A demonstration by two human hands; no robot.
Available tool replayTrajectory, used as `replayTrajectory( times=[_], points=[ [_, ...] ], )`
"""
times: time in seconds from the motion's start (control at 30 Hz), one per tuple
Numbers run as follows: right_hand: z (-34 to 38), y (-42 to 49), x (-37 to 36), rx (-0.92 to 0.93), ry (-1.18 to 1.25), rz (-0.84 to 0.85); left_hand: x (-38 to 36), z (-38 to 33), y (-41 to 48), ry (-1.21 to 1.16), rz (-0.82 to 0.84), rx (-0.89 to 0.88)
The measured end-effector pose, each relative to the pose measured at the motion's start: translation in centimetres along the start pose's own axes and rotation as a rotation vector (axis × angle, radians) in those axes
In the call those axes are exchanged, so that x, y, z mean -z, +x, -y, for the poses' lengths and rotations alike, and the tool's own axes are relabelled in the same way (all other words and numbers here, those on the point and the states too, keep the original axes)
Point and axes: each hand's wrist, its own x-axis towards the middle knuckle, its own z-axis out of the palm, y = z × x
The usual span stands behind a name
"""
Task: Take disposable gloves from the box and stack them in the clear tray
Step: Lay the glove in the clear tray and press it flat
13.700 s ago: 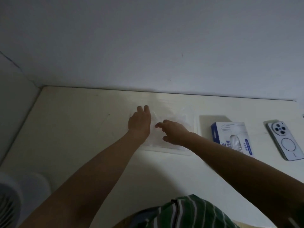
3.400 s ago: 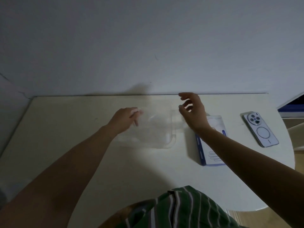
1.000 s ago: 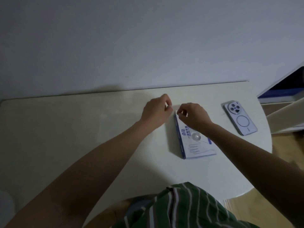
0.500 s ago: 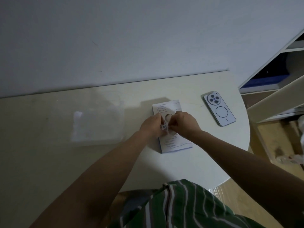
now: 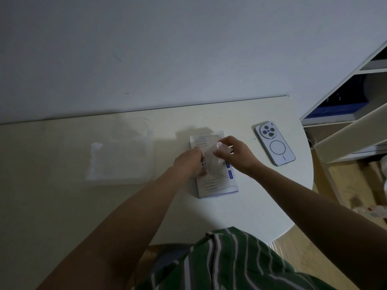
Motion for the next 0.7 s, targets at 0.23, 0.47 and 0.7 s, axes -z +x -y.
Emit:
replayTrajectory(
  times=[0.23,0.47,0.7],
  points=[
    [1.3,1.0,1.4,0.024,0.140,-0.186,0.0,0.0,-0.1,0.017,-0.004,-0.002],
    [0.0,-0.1,2.3,-0.046,0.229,-0.091,0.6,0.2,-1.3,-0.059,-0.124,-0.081],
    [0.9,0.0,1.4,-0.066,0.223,-0.118,0.9,-1.7,-2.2,-0.197,-0.280,-0.303]
  ],
)
